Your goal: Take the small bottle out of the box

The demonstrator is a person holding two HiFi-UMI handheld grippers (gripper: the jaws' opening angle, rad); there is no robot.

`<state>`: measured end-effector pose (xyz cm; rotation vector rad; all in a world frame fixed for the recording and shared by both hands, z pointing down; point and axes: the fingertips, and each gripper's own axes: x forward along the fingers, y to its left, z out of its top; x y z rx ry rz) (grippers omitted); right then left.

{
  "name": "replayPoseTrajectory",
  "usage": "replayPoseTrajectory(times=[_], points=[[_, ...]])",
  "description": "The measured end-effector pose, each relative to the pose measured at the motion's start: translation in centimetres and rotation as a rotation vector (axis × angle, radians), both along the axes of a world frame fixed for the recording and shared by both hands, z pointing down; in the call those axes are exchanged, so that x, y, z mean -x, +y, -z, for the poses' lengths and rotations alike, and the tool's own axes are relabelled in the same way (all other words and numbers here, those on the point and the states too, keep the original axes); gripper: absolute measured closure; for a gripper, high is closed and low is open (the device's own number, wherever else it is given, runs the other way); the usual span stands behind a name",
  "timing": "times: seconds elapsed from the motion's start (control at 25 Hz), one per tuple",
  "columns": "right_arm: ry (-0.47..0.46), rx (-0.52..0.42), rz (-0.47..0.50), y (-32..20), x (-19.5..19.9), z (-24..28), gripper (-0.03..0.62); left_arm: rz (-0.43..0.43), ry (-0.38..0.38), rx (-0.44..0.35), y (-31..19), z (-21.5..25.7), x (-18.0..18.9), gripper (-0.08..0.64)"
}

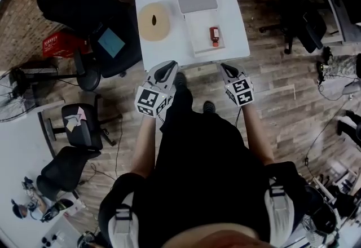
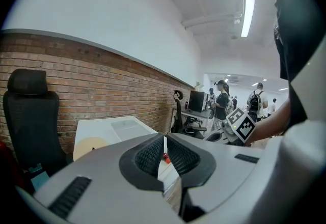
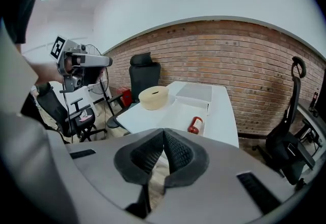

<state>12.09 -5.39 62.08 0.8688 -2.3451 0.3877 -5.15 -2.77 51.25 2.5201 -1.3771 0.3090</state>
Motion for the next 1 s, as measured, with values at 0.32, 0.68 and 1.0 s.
replayPoseTrajectory(times=[0.32,0.68,1.0], points=[[0.005,-0.006,-0.058,-2.2,2.4,0.8,0.594,-0.062,0.016,-0.009,-3.6,0.4,2.2,0.526],[0.063,0.025,-0.134,-3.2,4.1,-1.5,0.594,-0.169,0.014,0.006,-5.2,-0.5,4.1,0.526],[0.105,0.029,-0.184,-3.6,5.1,-3.3,0.594,-0.228,0.017,0.009,-7.1,-1.7,5.9,0.526]])
